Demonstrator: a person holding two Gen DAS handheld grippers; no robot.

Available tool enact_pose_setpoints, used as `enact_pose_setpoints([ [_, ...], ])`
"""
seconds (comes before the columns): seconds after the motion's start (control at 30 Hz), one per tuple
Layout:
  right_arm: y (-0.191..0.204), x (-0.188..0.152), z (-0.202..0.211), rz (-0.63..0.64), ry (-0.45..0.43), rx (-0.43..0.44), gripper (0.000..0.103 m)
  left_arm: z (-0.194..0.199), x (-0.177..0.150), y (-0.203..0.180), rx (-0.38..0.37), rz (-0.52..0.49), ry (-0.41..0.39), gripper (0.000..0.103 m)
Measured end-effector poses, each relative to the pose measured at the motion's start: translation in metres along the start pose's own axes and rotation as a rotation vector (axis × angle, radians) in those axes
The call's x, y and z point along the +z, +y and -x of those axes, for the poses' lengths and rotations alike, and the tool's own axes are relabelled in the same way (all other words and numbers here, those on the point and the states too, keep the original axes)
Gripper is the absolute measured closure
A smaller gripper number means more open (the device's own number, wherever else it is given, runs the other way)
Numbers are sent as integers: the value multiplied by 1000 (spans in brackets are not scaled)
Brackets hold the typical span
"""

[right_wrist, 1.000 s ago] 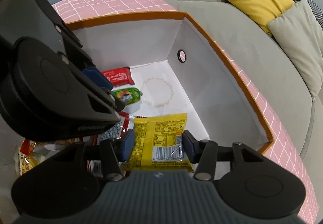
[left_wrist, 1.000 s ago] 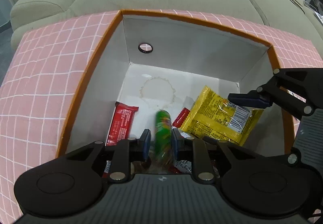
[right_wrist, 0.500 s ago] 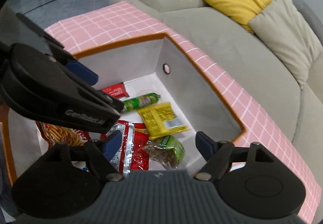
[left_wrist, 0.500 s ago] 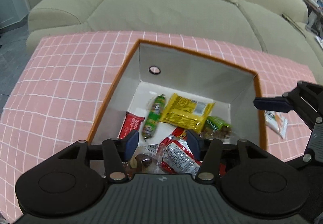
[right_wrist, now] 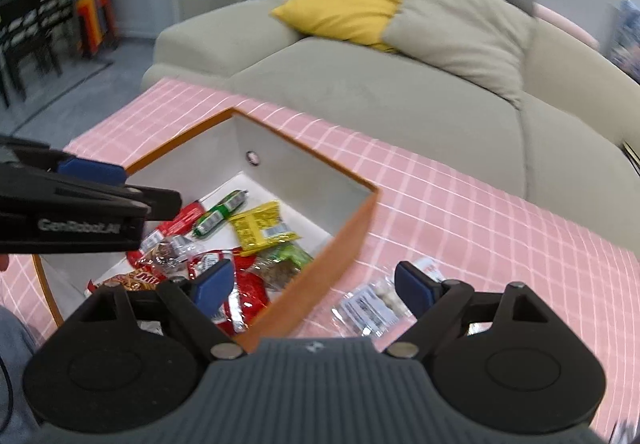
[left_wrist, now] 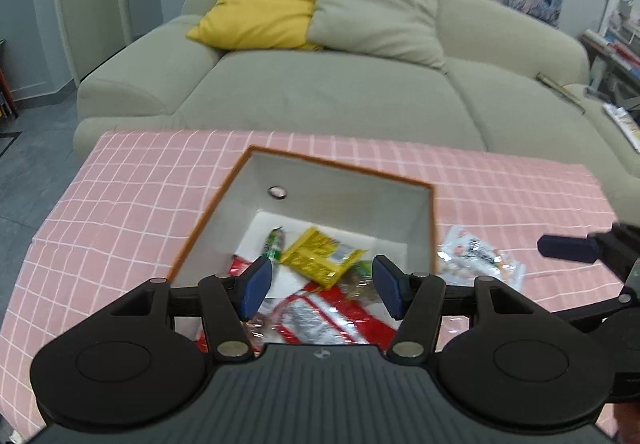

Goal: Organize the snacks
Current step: 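Withdraw both open tools from the box toward the white snack packs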

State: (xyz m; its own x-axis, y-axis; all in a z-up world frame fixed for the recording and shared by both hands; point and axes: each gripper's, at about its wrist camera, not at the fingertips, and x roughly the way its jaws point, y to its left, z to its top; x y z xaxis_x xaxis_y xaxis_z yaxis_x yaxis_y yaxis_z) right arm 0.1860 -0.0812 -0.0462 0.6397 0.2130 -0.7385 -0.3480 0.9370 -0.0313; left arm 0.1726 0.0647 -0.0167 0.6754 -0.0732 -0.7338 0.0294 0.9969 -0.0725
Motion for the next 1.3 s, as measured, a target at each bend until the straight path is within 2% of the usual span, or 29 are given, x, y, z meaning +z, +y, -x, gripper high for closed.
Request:
enact_pose_setpoints([
  [0.2,-30,-29,30,-124,-49,-38,19,20,-11,-30,-53,7,-40,35],
  [0.33,-49,-53,44,-212,-67,-57,19,24,-19,-48,-89,-3,-42,35],
  [0.47,-60,-79,50,-247,-62,-79,19,24,-28,-64,-122,-7,-41,35],
  [0.6,-76,-107,53,-278,-62,-78,19,18,-39,-83,-165,-35,-15,33],
  [0.83,-98,-147,45,-307,-8,-87,19,0,-58,-112,-217,-109,51,23],
  [1.1,-116,-164,25,-266,15,-83,19,-28,-66,-125,-199,-140,109,21],
  [1.3,-126,-155,-2,-167,32,-61,19,-59,-59,-139,-135,-239,145,21],
])
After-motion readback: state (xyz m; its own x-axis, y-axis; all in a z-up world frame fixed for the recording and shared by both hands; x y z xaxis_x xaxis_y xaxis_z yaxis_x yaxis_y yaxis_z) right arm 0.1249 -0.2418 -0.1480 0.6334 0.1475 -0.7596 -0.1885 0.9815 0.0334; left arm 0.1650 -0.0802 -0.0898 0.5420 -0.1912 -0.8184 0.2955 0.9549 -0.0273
